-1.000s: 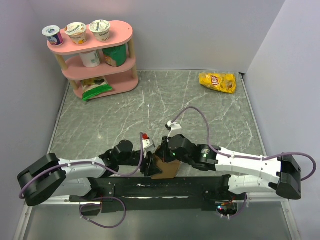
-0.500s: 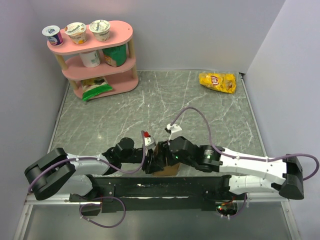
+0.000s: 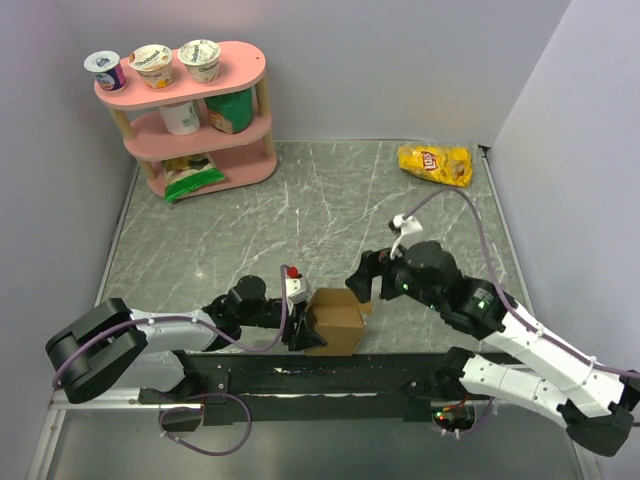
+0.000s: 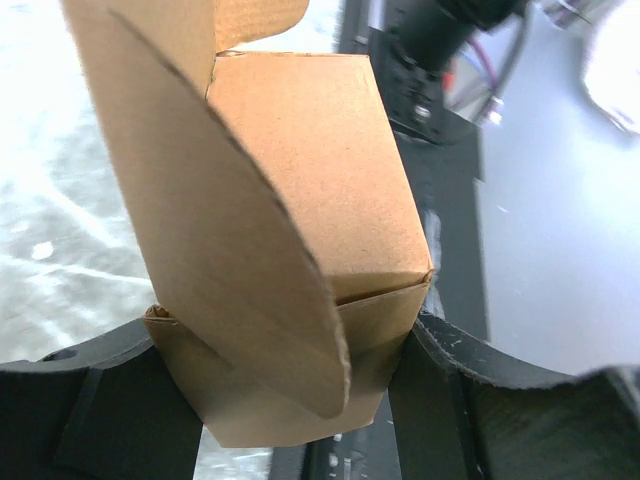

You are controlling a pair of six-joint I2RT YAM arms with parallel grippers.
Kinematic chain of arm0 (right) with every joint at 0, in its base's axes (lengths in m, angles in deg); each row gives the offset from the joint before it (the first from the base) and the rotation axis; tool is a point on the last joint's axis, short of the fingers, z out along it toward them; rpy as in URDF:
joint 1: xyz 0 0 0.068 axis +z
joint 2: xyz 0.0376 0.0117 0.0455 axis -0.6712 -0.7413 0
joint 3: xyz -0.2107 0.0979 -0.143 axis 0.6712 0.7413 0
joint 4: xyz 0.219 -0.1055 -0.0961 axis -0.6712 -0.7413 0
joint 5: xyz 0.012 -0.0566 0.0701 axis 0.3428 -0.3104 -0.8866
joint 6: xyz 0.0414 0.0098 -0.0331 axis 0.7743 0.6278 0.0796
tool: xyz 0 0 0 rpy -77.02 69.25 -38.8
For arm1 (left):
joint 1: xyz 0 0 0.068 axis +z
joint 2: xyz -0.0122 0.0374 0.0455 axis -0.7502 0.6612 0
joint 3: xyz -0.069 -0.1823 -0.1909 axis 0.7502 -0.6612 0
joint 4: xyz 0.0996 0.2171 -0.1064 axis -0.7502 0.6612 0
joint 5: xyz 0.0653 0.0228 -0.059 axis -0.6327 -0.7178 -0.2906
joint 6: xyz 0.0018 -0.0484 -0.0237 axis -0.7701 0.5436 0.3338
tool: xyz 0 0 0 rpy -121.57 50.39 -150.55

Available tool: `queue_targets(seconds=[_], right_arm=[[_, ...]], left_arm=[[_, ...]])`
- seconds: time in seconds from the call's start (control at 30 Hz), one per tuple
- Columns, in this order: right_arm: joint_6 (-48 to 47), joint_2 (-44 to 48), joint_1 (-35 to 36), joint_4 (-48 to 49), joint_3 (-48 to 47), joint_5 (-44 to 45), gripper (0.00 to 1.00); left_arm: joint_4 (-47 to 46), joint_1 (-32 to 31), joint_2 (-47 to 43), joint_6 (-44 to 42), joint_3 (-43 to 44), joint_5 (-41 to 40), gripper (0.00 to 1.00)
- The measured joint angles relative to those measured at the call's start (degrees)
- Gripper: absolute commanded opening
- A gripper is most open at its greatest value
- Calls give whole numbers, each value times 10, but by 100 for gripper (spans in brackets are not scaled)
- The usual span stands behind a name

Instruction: Fold the paper box

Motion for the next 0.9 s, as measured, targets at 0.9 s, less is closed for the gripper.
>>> queue_targets(seconds=[0.9], right_arm=[[-263, -42, -175, 139, 57, -560, 100]], left_arm=[[76, -64, -30, 37, 39, 75, 31]])
